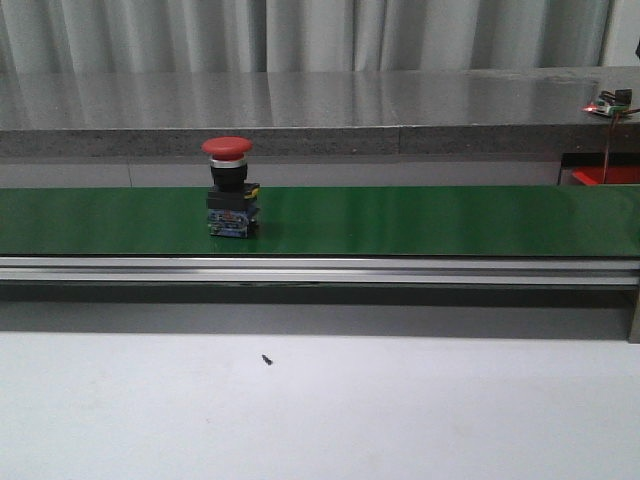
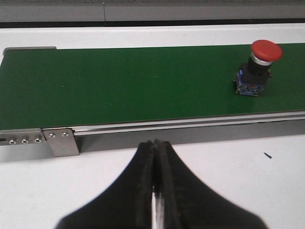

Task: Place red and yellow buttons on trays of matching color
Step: 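Carry the red button to the red tray and release it, then move the right gripper back over the second red button on the belt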

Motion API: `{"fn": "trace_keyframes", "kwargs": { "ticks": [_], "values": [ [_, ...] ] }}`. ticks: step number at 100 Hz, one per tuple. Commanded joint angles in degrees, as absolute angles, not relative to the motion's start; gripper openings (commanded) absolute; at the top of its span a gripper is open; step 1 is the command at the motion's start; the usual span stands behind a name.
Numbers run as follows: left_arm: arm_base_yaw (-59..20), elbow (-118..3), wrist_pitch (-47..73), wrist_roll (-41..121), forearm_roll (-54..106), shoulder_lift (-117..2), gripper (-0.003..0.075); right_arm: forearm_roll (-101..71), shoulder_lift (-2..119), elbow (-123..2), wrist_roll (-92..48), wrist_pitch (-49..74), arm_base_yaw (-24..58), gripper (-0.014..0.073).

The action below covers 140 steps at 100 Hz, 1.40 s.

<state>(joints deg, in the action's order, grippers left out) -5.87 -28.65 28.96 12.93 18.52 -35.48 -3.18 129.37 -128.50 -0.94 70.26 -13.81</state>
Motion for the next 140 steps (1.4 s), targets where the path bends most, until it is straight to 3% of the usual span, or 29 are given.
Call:
{"fn": "trace_keyframes", "kwargs": {
  "ticks": [1,37,126,133,140],
  "values": [
    [-6.35,-30.28,25.18,12.78,19.68,-35.38,-0.0020,-3.93,127.76,-133.97,-2.07,68.63,-13.97,0.0216],
    [-6.35,-30.28,25.18,12.78,19.68,-35.38,-0.0020,-4.12,136.04,-145.67,-2.63,68.70,-13.97,0.0216],
    [-6.35,-30.28,25.18,12.78,19.68,-35.38,-0.0020,-3.66,143.73,-146.34,-4.91,63.13,-12.27,0.0218],
    [-6.35,-30.28,25.18,12.78,19.68,-35.38,-0.0020,-3.66,143.73,-146.34,-4.95,63.26,-12.27,0.0265],
    [-6.35,-30.28,25.18,12.78,19.68,-35.38,-0.0020,-3.66,143.73,-146.67,-4.95,63.20,-12.27,0.0377]
  ]
}}
